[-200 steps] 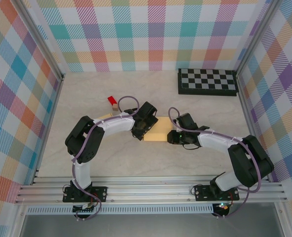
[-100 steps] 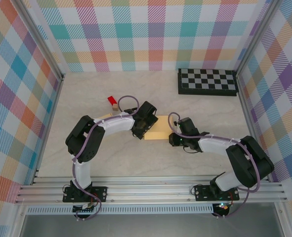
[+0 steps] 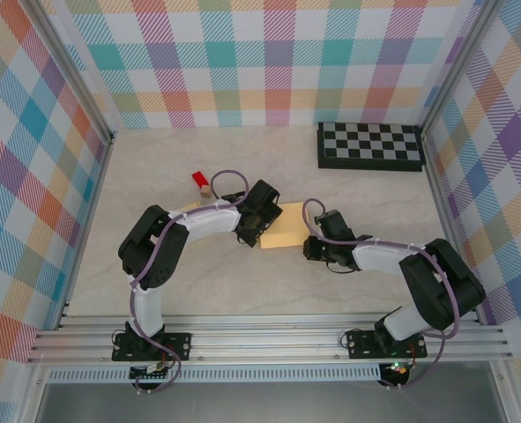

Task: Fold the paper box

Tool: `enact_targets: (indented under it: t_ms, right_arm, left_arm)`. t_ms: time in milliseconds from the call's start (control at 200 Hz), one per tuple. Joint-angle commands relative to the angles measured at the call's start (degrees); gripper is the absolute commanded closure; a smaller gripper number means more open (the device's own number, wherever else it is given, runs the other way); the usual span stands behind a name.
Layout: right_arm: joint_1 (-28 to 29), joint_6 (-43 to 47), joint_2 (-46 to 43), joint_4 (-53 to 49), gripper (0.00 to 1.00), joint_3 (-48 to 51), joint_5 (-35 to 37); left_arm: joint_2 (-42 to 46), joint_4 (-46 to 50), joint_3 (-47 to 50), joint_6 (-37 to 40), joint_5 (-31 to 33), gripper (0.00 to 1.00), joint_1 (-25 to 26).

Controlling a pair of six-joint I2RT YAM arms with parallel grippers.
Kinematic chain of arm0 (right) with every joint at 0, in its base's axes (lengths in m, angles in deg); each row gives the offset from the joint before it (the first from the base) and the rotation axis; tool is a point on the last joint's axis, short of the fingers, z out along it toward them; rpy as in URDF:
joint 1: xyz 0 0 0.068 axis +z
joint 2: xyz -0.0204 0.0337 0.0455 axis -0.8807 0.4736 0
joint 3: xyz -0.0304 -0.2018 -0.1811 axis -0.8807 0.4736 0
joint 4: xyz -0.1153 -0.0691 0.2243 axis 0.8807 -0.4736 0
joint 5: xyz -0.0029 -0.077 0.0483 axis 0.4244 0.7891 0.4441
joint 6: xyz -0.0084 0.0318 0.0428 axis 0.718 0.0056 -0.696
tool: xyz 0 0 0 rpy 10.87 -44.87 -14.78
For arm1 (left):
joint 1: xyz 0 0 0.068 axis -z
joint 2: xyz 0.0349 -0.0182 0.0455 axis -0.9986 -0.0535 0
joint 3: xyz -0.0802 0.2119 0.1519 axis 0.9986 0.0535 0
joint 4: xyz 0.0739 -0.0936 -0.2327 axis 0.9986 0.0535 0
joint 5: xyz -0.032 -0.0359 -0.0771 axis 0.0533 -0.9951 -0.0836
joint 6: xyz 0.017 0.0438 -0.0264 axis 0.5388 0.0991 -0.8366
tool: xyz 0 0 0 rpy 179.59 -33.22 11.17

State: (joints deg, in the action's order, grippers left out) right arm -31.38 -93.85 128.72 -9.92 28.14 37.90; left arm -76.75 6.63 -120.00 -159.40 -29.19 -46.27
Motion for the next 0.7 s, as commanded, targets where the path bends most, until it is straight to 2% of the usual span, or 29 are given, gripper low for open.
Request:
enact_targets:
  t_ms: [0, 380, 695]
  right_arm:
    - [-1.43, -2.74, 0.19, -3.51, 0.83, 1.3, -0.36]
    - [-3.01, -4.46, -13.87, -15.07, 0.82, -1.97, -1.5]
    - [-3.0, -1.91, -9.0, -13.04, 0.8, -7.29, -5.83]
  left_arm:
    - [-5.19, 9.23, 2.49, 0.14, 0.59, 0.08, -0.95]
    - [-5.72, 10.2, 1.58, 0.6, 1.28, 0.08, -1.11]
    - [-5.87, 10.4, 1.32, 0.64, 1.15, 0.08, -1.11]
